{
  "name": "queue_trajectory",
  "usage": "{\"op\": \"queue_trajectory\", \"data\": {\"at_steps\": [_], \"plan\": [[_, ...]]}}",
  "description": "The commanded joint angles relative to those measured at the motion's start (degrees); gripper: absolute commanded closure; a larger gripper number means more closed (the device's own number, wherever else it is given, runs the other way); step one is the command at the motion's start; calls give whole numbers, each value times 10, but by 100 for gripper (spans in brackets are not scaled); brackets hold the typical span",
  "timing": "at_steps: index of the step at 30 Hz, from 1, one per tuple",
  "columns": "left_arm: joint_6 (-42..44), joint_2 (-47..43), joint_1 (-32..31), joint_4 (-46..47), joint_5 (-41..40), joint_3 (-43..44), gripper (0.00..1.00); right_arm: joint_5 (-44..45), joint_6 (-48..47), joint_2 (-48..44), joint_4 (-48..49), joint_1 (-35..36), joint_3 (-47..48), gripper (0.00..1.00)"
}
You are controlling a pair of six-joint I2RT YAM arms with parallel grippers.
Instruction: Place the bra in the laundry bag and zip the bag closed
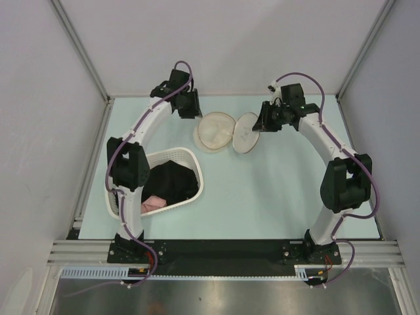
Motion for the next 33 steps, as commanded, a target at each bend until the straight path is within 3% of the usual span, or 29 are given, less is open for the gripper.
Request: {"op": "queue_trajectory", "data": {"at_steps": [1,3,4,6,9,11,12,13,17,21,24,29,33], "plan": [[2,-23,18,1,-42,47,48,14,9,21,12,-23,39,60],[12,-86,18,-8,-65,14,27,63,20,55,-37,-36,66,44],[14,-120,18,-8,-65,-11,22,87,22,64,-58,-39,95,35],[9,-224,16,-6,-90,-106,17,182,27,79,-122,-43,122,29],[-50,-354,15,1,-148,-283,14,298,42,69,-157,-28,125,21],[-104,-490,16,19,-153,-385,14,339,49,30,-154,-1,84,18],[-120,-530,19,40,-126,-479,13,355,50,13,-145,35,64,18],[-137,-605,21,43,-116,-518,13,353,48,-7,-136,61,46,17],[-278,-725,35,-12,-90,-633,17,357,66,-144,-98,177,-86,16],[-389,-803,36,-120,-123,-661,19,344,97,-269,-23,258,-201,12],[-450,-833,36,-137,-106,-696,19,271,127,-346,31,291,-277,9],[-507,-841,36,-147,-103,-757,20,262,130,-384,35,349,-302,9],[-501,-827,41,-89,-99,-778,32,279,124,-375,7,366,-276,9]]}}
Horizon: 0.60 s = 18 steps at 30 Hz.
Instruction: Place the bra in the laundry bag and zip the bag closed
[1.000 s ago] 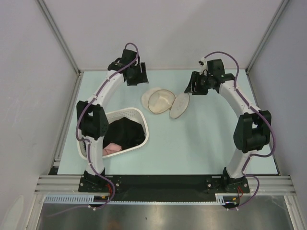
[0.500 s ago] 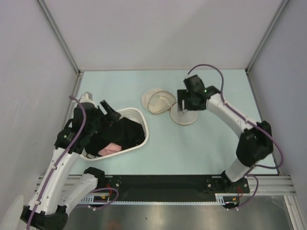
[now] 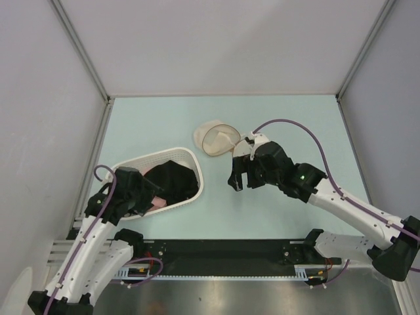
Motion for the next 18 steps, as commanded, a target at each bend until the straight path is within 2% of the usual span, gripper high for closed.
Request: {"op": "queue_trajectory", "data": {"at_steps": [1,7,8,15,16,17,18], "plan": [[-34,30,8,48,5,-14,34,17,8,10,6,15,23,9],[-25,90,18,88,11,-32,47,45,57,-6,4,15,12,9],[-21,92,22,99,10,-34,52,49,64,-12,2,15,7,8],[17,71,31,110,-76,-11,71,92,82,-73,-27,16,-14,8],[26,69,33,108,-90,-8,77,105,80,-78,-41,16,-12,8],[33,67,33,108,-95,-1,94,108,74,-84,-46,16,-9,8],[41,64,33,109,-100,2,100,110,70,-92,-49,17,-7,8]]}}
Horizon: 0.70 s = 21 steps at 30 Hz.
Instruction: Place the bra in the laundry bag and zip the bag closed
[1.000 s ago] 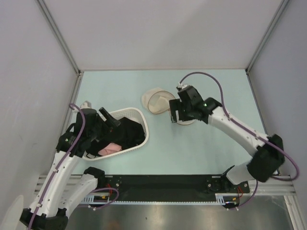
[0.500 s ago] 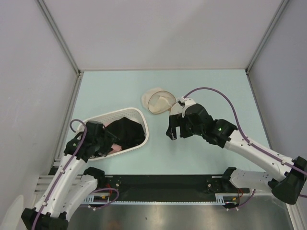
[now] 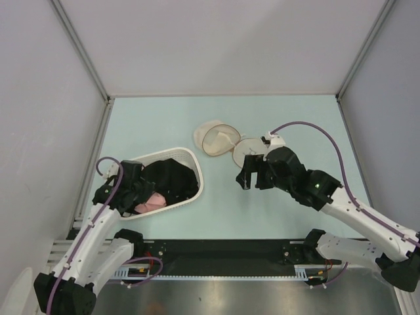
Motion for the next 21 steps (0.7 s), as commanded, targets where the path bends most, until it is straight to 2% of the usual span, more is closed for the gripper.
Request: {"op": "queue_trajectory", "data": {"at_steps": [1,3,7,14,18,19,21], "plan": [[65,-17,7,19,-59,37,100,50,-3,-36,-30,2,12,8],[111,-32,7,49,-46,56,100,54,-8,-44,-37,1,13,8],[257,-73,7,110,10,100,100,40,-26,-46,-47,-4,20,8],[408,-106,7,187,136,221,100,-7,-89,-38,-51,-21,24,7],[464,-78,7,236,274,279,100,-67,-122,-33,-48,-42,39,7],[471,-69,7,262,355,286,100,-98,-127,-33,-49,-53,45,7],[460,-35,7,290,422,301,100,-122,-140,-37,-50,-66,60,4]]}}
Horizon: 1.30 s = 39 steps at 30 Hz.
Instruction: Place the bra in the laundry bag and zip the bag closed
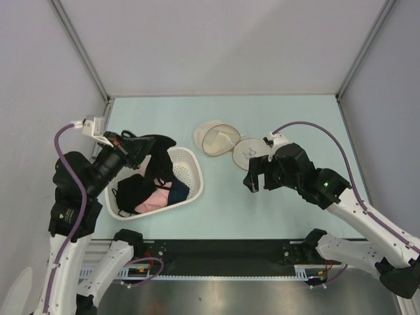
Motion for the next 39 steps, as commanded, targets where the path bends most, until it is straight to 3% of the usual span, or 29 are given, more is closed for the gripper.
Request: {"op": "queue_trajectory", "data": {"at_steps": [1,5,7,11,15,21,24,27,30,35,39], "plan": [[31,65,3,130,263,34,100,-107,-55,-10,10,-26,50,4],[-54,122,-12,244,368,18,100,-209,-86,-39,50,-57,51,0],[-93,156,-32,287,392,11,100,-301,-75,-44,90,-70,50,0],[-100,221,-134,339,416,19,100,-345,-55,-42,121,-78,57,0],[-108,308,-213,360,385,53,100,-231,-57,-44,66,-93,82,0],[-178,497,-302,430,381,157,100,54,-41,-65,-78,-110,126,0],[-194,584,-335,434,387,238,100,133,-27,-94,-119,-116,145,0],[-217,649,-353,455,411,292,100,156,-23,-119,-141,-119,153,0],[-229,664,-353,474,428,264,100,133,-23,-133,-146,-119,135,0],[-120,619,-343,367,390,88,100,78,-16,-130,-135,-121,68,0],[-95,590,-321,324,352,-44,100,29,17,-132,-78,-122,-12,0]]}}
